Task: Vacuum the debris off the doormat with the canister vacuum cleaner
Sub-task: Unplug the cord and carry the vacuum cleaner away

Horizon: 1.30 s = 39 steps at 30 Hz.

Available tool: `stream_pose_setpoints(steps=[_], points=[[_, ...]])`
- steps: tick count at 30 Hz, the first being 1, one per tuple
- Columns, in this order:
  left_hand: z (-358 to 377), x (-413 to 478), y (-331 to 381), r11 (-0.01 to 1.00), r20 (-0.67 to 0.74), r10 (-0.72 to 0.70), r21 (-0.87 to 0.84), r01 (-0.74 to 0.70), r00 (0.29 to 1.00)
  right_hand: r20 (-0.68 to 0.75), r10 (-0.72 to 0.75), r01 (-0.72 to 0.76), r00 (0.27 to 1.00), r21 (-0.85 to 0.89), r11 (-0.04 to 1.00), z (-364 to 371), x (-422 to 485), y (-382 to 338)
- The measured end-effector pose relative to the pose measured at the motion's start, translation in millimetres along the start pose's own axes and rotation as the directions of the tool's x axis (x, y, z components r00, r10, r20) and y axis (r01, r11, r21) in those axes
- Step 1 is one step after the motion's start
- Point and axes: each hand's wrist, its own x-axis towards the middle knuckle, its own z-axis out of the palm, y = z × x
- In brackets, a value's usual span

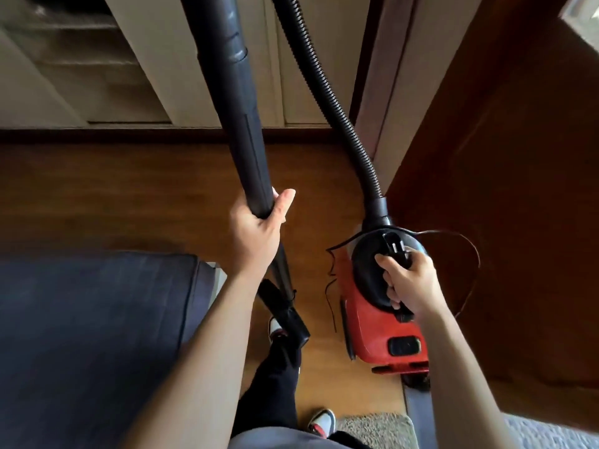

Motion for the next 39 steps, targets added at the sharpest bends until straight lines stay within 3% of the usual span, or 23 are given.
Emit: stream_pose_setpoints(steps=[20,32,39], points=[[18.4,358.7,-102.7,1.000,-0.073,0.018,0.000,-0.018,0.997,0.084,-0.092,0.098,0.992,-0.069,0.993,174.8,313.8,-192.0],[-20.2,516.5,-159.6,0.980,-0.380,0.039,0.196,0.039,0.924,0.278,-0.139,0.165,0.950,-0.073,0.984,302.1,487.9,-273.1],[-33.0,616.1,-199.0,0.951,-0.530,0.019,0.270,0.148,0.848,0.528,-0.136,0.267,0.838,-0.179,0.947,399.5,606.7,-322.9]])
